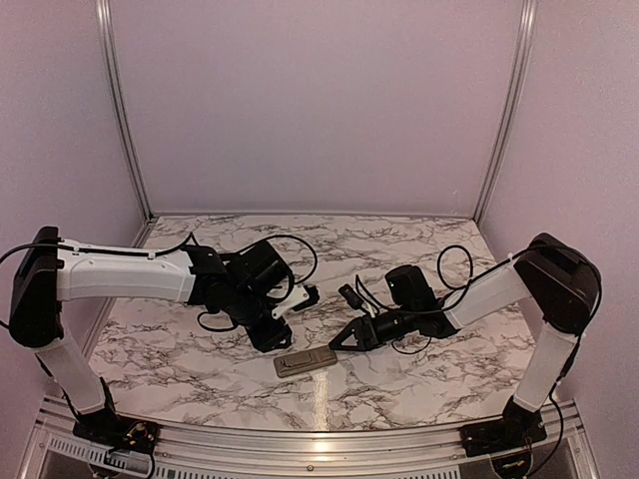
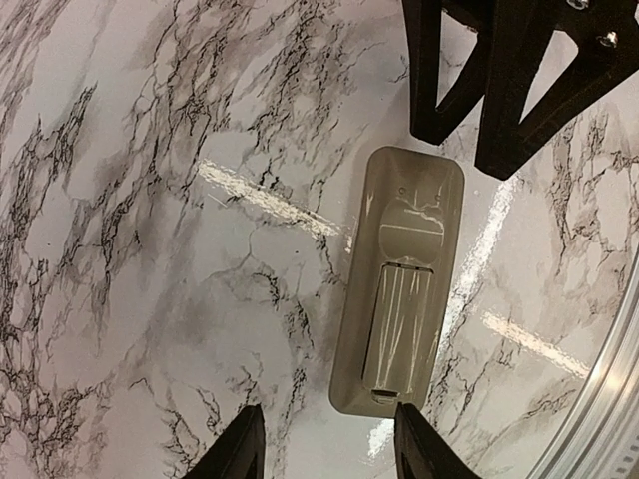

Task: Load the batteries into the remote control
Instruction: Press the battery cover on the remote control.

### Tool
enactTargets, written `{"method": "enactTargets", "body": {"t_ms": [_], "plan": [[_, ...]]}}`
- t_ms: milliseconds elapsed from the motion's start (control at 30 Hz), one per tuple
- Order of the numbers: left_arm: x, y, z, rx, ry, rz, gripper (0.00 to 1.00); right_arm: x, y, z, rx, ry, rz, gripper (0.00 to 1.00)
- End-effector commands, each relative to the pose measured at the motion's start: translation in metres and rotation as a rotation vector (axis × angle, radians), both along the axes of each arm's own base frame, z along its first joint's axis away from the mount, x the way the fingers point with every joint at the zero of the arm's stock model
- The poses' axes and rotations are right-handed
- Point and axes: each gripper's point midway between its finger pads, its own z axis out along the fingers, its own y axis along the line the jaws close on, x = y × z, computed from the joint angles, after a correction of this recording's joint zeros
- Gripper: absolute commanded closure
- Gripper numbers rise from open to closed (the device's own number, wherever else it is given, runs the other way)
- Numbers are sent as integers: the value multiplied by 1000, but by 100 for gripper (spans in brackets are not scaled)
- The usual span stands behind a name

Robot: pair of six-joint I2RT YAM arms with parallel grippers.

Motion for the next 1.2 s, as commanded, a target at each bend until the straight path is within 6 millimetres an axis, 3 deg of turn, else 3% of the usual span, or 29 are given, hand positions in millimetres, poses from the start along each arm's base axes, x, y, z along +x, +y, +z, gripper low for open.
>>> {"method": "enactTargets", "body": {"t_ms": [0, 500, 1167], "plan": [[-1, -6, -9, -23, 24, 4, 54, 4, -2, 12, 5, -27, -14, 61], [2, -6, -39, 49, 44, -4, 58, 5, -1, 14, 5, -31, -12, 62], [-15, 5, -83, 182, 98, -37, 61, 6, 0, 21, 18, -41, -11, 63]]}}
